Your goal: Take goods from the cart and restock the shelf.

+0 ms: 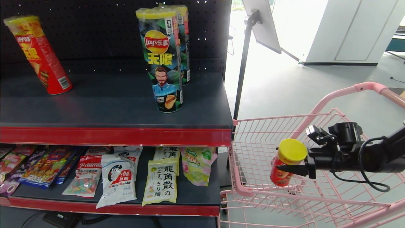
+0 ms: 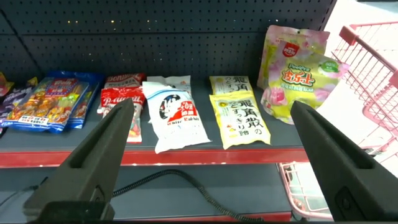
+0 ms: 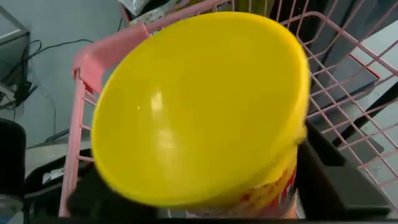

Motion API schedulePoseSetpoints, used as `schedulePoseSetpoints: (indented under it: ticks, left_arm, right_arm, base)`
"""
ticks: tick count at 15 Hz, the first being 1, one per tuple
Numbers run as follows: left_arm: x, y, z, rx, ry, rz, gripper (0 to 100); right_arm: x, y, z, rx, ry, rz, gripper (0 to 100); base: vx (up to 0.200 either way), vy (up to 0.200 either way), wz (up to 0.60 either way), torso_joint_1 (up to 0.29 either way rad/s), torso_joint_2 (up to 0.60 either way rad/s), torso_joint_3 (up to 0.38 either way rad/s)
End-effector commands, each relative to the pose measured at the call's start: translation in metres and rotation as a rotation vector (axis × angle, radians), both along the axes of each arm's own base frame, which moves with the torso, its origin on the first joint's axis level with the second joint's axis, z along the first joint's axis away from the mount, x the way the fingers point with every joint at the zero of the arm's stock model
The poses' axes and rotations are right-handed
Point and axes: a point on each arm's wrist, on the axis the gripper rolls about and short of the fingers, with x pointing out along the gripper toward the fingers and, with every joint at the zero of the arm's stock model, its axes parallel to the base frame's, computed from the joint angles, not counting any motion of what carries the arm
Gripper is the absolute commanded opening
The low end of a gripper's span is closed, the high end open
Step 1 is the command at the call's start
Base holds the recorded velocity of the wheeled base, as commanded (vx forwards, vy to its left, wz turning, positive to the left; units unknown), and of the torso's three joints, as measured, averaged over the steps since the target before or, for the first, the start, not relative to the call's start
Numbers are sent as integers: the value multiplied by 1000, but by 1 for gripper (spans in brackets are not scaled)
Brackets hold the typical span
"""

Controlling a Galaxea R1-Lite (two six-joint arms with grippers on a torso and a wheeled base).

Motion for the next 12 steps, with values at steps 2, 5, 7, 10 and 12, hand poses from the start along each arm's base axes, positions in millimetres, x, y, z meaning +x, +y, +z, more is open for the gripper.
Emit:
schedulePoseSetpoints:
  ticks: [2, 5, 7, 10, 12]
  left_arm:
    - [0, 0, 0, -1, 2, 0, 100]
    - [0, 0, 0, -1, 2, 0, 100]
    - [0, 0, 0, -1, 2, 0, 100]
    - [0, 0, 0, -1, 2, 0, 100]
    - [0, 0, 0, -1, 2, 0, 100]
  right_arm:
    - [-1, 1, 8, -4, -29, 3, 0]
    - [-4, -6, 16, -9, -44, -25, 0]
    - [-7, -14, 47, -11, -118, -62, 0]
    - [-31, -9, 113, 11, -265, -72, 0]
    - [-50, -3, 144, 15, -345, -69, 0]
  base:
    - [0, 0, 0, 0, 0, 0]
    - [0, 0, 0, 0, 0, 0]
    - [0, 0, 0, 0, 0, 0]
    - [0, 0, 0, 0, 0, 0]
    - [0, 0, 0, 0, 0, 0]
